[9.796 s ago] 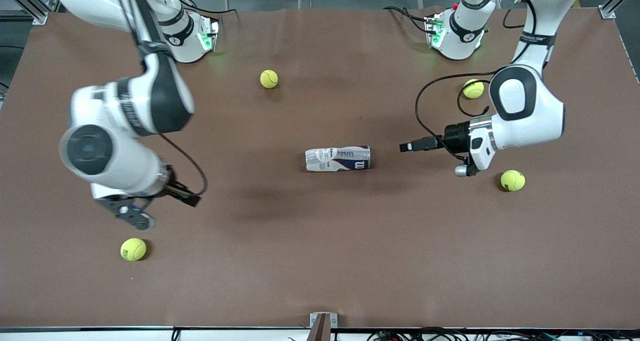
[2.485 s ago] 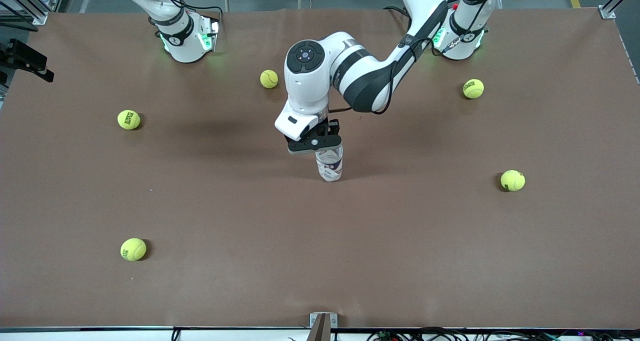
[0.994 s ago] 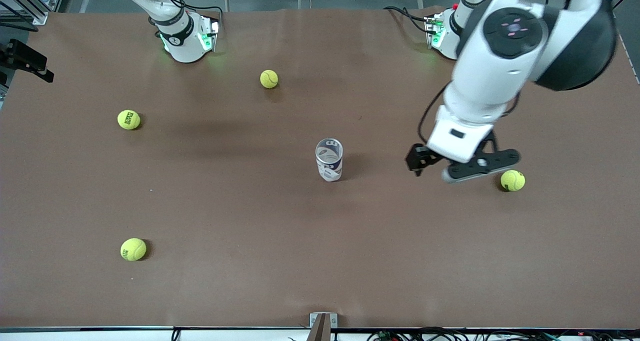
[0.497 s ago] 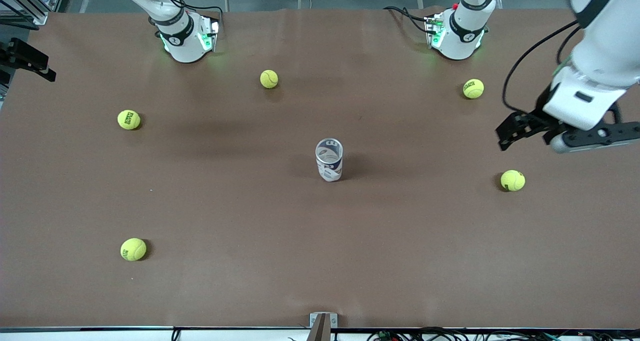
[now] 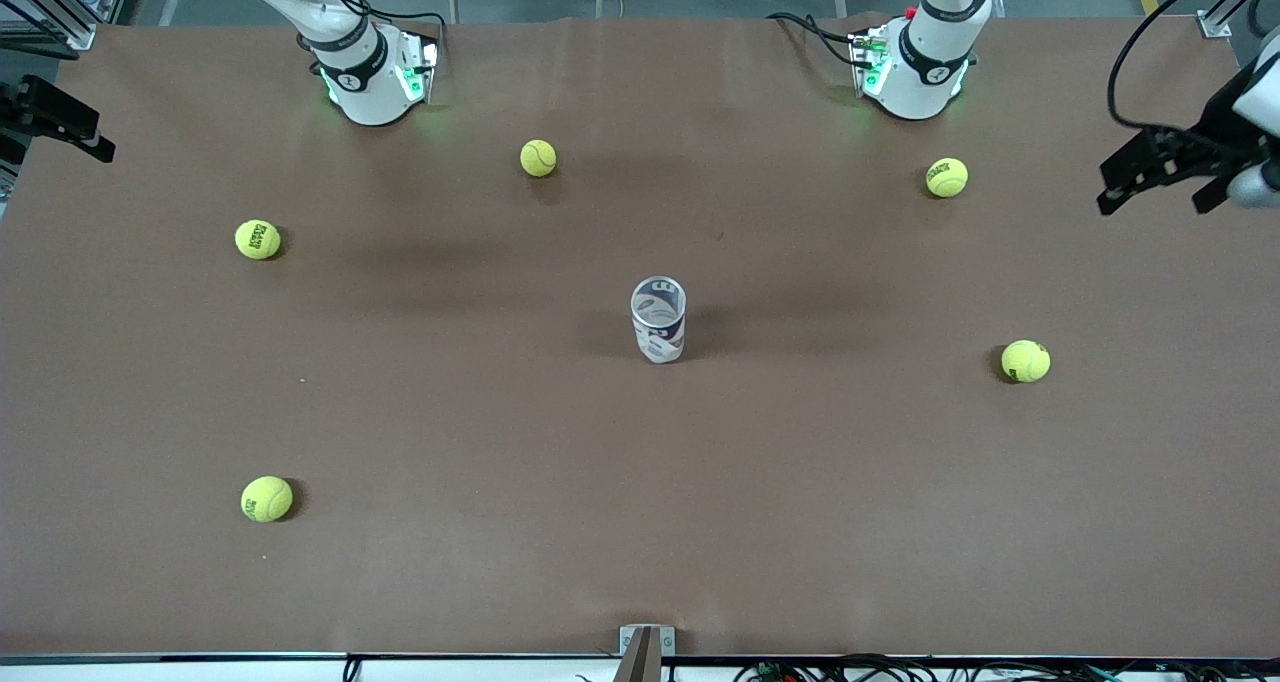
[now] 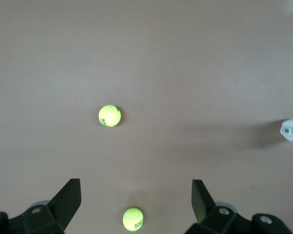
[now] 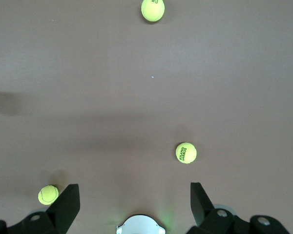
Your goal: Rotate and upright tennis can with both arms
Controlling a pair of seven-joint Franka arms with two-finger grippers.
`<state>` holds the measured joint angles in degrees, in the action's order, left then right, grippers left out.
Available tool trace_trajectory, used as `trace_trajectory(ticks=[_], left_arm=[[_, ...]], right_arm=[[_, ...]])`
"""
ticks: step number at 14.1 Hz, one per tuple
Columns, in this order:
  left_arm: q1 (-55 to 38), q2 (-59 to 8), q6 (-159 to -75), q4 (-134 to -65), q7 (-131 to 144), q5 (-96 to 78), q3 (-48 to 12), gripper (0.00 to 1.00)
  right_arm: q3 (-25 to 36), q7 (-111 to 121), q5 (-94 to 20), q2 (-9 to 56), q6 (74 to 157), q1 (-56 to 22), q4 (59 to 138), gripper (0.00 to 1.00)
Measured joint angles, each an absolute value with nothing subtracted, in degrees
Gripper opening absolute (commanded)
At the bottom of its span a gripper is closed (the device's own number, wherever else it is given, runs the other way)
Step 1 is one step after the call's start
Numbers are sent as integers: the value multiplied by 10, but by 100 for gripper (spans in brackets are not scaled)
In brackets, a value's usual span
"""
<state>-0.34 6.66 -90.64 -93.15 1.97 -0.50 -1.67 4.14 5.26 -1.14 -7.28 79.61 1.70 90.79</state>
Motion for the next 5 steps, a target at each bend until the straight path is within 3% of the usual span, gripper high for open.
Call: trace_trajectory(ticks=[5], left_arm=[[-14,82,-884,-931,-11,-8,-1,100]], right_arm=[[41,53,-11,-73,796,17,908,100]])
